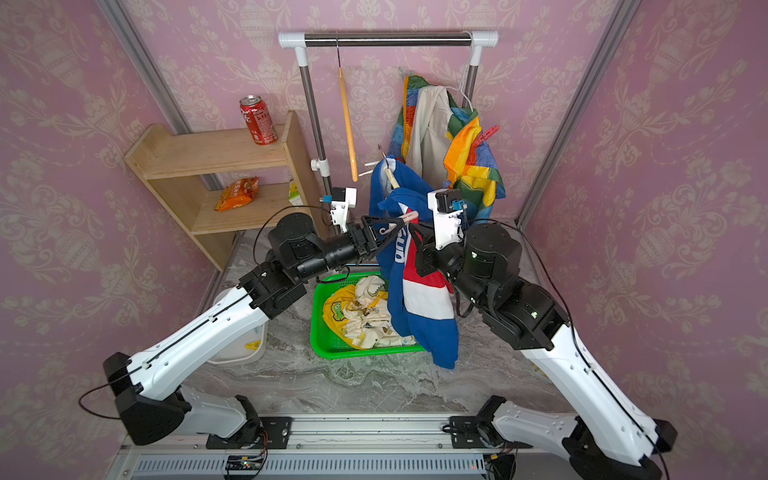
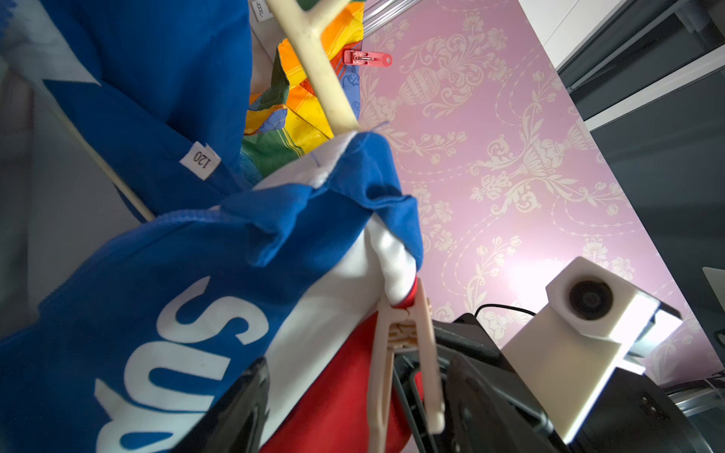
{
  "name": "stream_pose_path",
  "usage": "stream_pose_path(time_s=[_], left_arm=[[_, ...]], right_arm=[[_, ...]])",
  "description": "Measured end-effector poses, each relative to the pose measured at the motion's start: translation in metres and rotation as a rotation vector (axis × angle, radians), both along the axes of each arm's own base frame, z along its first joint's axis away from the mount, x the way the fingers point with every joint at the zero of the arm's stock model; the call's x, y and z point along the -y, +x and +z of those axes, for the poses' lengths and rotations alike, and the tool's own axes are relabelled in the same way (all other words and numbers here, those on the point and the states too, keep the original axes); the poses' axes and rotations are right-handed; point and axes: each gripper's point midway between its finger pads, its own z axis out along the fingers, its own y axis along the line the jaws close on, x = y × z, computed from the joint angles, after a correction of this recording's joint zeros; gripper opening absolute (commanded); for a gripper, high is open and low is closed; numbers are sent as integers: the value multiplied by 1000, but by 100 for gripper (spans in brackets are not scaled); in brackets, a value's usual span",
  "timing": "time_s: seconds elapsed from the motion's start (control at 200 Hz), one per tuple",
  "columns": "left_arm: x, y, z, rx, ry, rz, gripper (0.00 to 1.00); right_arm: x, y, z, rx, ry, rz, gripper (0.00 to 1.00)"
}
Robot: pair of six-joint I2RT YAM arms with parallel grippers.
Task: Remove the clothespins securing jackets to the hanger
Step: Remove the clothespin from the hanger.
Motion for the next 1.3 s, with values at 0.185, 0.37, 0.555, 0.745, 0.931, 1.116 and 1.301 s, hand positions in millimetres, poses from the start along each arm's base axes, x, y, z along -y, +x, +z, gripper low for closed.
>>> stream_pose_path(time_s=[0.185,0.37,0.555,0.745,0.931,1.116,1.301], left_arm=[[3,-2,15,29,-27,-22,60],[4,-2,18,37,-34,-26,58],[12,1,13,29,-24,-47,55],[16,4,6,17,-11,-48,55],[13,4,6,21,0,-43,50],[0,-2,16,46,9,-22,40],[-6,0,16,51,20,2,27]], right_arm=[[-2,2,-1,-4,-4,1,0],[-3,2,-2,-4,-5,4,0],[-3,1,-1,-2,-5,4,0],[-5,4,-2,0,-12,4,0],[-4,6,-3,6,-32,-9,0],[-3,5,-2,14,-32,-12,0],[-2,3,2,24,-26,-9,0]])
